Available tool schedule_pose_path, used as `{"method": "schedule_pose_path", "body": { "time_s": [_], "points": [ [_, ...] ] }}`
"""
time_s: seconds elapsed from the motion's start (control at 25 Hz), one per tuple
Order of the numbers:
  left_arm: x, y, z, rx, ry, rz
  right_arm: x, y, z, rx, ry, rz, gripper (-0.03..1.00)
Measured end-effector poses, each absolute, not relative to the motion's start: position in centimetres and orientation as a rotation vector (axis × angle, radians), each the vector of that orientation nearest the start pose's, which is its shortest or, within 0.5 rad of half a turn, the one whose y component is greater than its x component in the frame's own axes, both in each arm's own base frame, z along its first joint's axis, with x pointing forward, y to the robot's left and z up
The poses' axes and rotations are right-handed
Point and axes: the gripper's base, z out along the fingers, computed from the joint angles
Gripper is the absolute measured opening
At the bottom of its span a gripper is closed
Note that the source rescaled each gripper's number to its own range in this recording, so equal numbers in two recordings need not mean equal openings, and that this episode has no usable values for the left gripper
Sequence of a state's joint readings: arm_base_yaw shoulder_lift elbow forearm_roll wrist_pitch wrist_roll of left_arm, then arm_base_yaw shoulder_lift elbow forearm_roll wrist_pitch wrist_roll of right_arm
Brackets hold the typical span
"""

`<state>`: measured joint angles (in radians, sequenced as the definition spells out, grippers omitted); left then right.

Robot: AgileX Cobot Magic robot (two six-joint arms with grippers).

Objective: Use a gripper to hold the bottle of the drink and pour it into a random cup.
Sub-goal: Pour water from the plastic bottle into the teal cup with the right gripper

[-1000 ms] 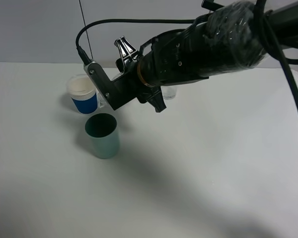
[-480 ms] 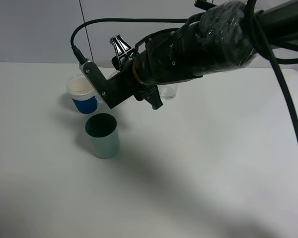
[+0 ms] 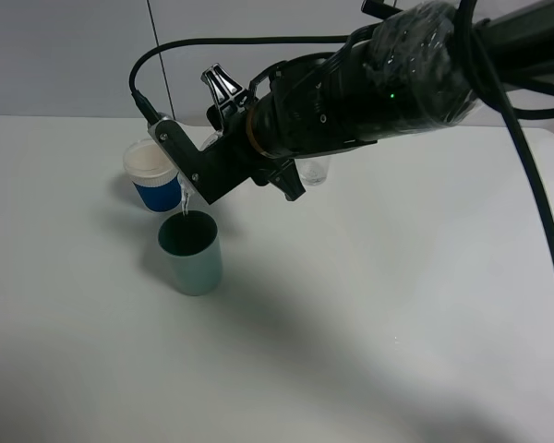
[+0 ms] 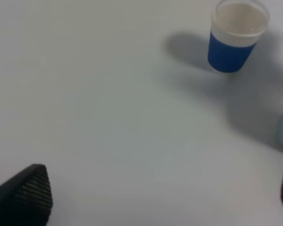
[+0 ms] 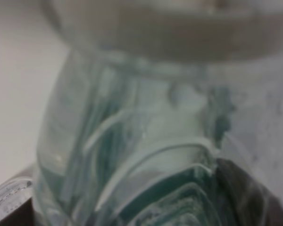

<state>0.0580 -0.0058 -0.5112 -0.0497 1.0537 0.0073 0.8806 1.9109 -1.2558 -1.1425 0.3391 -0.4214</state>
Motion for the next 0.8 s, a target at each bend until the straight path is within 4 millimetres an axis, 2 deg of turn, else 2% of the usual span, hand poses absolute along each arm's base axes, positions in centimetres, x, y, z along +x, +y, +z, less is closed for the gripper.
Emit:
{"method": "schedule_pose_path", "body": {
  "time_s": [0.8],
  "points": [
    [-0.67,-0.43,28.1,-0.048,2.019,-0.018,28.89,30.58,20.39,-2.157,0.915,-0.727,0.0]
  ]
}}
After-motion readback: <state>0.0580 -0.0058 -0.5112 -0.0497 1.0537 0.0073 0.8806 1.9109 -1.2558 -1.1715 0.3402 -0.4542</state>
